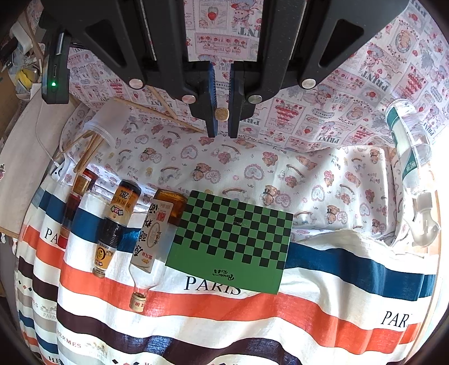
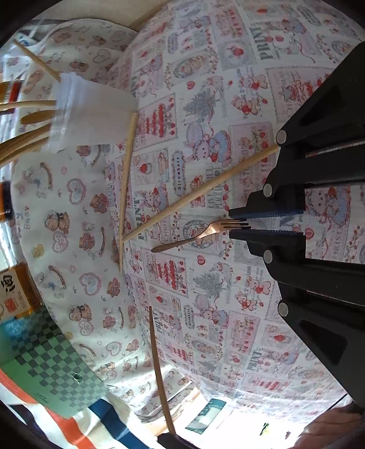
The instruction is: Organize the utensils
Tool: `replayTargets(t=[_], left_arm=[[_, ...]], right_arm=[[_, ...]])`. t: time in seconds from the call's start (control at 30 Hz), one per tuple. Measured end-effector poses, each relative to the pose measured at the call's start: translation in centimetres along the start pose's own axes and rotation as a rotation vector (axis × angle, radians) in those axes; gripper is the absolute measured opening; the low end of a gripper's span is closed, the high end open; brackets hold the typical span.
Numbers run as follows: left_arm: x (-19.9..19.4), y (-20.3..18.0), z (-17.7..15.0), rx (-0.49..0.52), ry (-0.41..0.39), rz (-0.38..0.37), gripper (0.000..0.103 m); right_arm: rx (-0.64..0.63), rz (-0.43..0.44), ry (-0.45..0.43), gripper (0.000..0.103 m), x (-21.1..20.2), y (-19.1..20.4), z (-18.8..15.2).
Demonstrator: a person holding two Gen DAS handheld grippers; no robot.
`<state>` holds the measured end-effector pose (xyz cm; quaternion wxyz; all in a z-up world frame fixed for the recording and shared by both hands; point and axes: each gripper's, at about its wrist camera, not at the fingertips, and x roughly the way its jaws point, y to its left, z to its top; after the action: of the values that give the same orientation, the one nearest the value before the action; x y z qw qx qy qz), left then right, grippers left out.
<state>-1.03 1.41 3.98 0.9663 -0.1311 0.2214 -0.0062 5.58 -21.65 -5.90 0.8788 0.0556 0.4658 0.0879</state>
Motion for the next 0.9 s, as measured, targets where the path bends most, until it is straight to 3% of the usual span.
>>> replayTargets(t=[0.17,0.4,0.57,0.73,0.9], left_arm=[[0.0,-0.2,-0.1,0.014,-0.010,0.016,0.006],[-0.5,-0.5,-0.1,0.039,-0.041,0.026,0.006],[0.3,0.4,0.0,-0.017,0.006,-0.025,0.006],[-0.2,0.9,0.3,-0.059,-0.005,-0.102,0.006],[-1.5,0.0,0.4,-0.012,-0.078,-0.099,0.006]], right_arm=[[-0.219,-0.142,-0.099,0.003,-1.8,1.4,-0.8],[-0.353,-0.092,-0.123,0.002,-2.1,1.2,-1.7],[-0.273,-0.009,-0.122,0.002,-1.7,0.4,-1.5],[-0.208,0.030,-0.277,0.002,-4.8,-0.9,-1.4],[-0.121,0.066,-0.432,0.002,-8.5,-2.8,-1.3]])
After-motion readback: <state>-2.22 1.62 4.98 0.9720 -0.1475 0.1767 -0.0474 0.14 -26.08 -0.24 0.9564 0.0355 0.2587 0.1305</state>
